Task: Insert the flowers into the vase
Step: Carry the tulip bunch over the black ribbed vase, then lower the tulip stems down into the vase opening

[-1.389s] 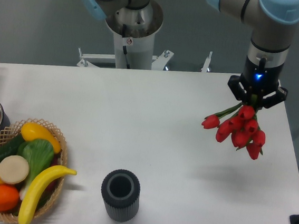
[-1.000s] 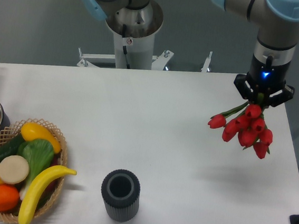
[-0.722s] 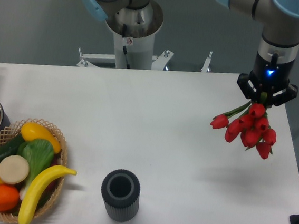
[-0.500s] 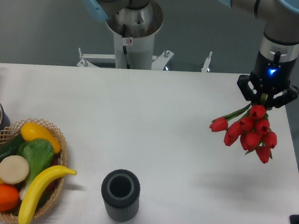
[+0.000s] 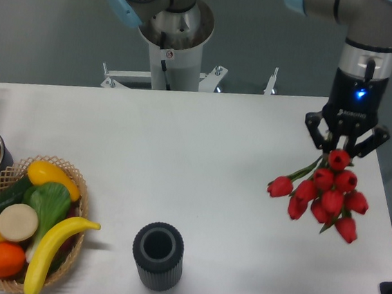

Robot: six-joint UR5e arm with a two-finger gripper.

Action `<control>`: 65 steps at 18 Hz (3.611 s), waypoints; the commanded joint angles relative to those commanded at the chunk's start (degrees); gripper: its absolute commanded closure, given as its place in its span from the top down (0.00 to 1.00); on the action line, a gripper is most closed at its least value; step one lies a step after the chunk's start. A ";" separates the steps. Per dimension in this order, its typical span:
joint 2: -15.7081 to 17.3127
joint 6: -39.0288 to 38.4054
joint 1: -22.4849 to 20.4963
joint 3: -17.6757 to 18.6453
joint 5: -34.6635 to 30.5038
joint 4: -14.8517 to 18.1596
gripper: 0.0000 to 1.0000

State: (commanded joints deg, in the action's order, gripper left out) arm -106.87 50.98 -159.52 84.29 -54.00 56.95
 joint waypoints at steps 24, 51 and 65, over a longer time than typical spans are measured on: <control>-9.32 -4.23 8.26 -7.91 46.26 -13.54 0.00; -13.02 2.81 11.16 -2.29 47.76 -13.62 0.04; -14.34 16.61 10.73 6.94 47.23 -13.62 0.09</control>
State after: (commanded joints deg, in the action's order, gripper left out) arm -121.20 67.59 -148.80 91.23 -6.77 43.33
